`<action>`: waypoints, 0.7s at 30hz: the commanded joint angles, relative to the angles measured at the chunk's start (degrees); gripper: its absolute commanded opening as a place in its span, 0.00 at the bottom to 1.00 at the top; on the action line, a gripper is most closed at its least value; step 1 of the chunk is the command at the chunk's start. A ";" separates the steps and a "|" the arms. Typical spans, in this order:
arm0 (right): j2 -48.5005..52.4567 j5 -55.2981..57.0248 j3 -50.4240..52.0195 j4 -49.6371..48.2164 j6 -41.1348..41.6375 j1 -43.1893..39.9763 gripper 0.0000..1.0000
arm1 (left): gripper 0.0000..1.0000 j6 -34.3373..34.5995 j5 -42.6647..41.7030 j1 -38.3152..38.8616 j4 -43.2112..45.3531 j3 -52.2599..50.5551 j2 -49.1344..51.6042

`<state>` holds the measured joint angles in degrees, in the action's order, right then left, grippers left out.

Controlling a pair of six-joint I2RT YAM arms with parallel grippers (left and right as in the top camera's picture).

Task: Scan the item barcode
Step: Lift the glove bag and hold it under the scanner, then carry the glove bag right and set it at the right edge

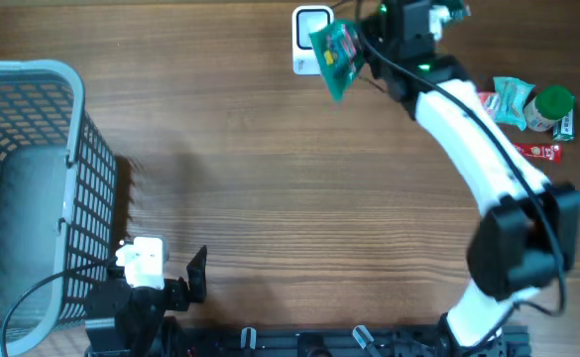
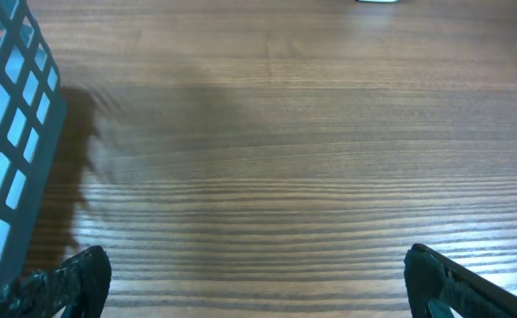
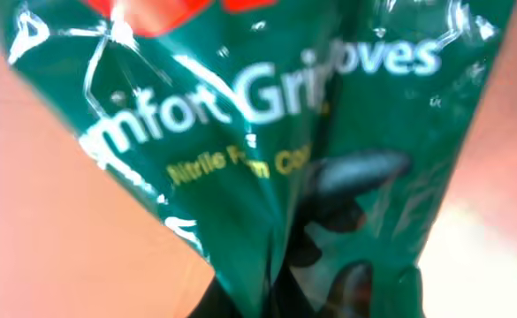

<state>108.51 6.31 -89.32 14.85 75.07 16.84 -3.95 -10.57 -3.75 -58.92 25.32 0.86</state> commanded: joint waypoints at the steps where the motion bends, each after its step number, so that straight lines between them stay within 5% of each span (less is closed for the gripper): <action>1: 6.97 3.23 -2.43 -7.28 -6.75 0.09 0.05 | 1.00 0.35 -0.50 -0.22 0.22 -0.02 -0.37; 10: 28.41 3.74 -29.42 -11.10 -9.53 2.73 0.05 | 1.00 0.35 -0.50 -0.22 0.22 -0.02 -0.37; 15: 32.65 6.51 -33.03 -9.20 -9.25 4.11 0.05 | 1.00 0.33 -0.50 -0.22 0.22 -0.02 -0.37; 18: 29.00 5.07 -36.70 0.07 -11.26 3.32 0.05 | 1.00 0.35 -0.50 -0.22 0.22 -0.02 -0.37; 21: 21.24 5.03 -40.68 20.81 -12.09 -0.74 0.05 | 1.00 0.33 -0.50 -0.22 0.22 -0.02 -0.37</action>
<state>138.69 10.35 -125.80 26.04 64.82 20.21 -3.95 -10.59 -3.75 -58.96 25.32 0.80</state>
